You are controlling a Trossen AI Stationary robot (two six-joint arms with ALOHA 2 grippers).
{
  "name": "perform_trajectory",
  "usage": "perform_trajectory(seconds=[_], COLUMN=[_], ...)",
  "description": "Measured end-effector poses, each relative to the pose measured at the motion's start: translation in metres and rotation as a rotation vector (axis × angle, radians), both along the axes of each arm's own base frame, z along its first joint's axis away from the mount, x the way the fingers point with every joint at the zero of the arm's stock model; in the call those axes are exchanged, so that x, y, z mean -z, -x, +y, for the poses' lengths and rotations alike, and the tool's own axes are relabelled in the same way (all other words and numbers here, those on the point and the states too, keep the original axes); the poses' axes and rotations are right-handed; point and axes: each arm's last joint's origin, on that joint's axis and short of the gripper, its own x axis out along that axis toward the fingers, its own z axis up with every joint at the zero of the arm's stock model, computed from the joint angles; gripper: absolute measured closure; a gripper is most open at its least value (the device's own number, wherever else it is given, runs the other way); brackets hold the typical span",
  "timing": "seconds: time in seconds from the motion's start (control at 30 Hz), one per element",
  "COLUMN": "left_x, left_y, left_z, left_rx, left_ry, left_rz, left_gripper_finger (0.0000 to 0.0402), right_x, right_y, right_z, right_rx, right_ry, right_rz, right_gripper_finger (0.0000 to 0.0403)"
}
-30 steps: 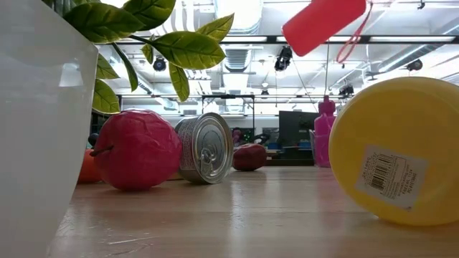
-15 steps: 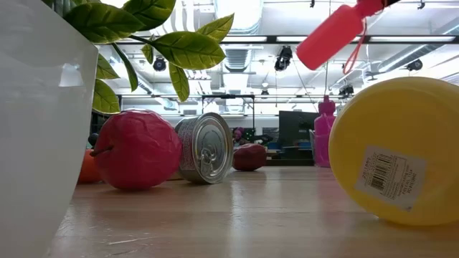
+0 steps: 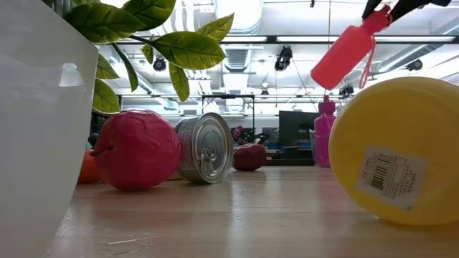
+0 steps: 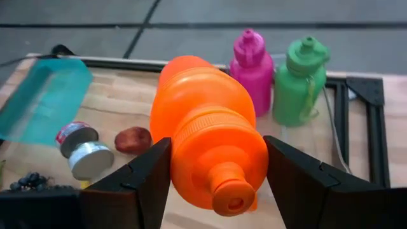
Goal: Pick & Place Food Item
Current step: Put the orange tumbler bottle into the top right transparent bin
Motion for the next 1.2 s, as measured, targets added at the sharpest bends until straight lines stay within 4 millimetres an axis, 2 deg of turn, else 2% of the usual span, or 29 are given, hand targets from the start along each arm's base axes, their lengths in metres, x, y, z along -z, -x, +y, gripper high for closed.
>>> perform_trajectory(seconds=[0.53, 0.93, 1.2], left_x=[0.000, 0.000, 0.000], left_y=[0.000, 0.000, 0.000], left_z=[0.000, 0.000, 0.000], left_rx=[0.000, 0.000, 0.000], left_ry=[0.000, 0.000, 0.000], left_rz=[0.000, 0.000, 0.000], left_gripper_finger=[0.0402, 0.0402, 0.0402], right_x=[0.003, 0.020, 0.027], right_y=[0.004, 0.004, 0.006], right_z=[-0.019, -0.032, -0.043], right_rx=[0.118, 0.202, 0.290], right_ry=[-0.140, -0.347, -0.386], right_rz=[0.026, 0.061, 0.070], right_gripper_finger=[0.0184, 0.0184, 0.0184])
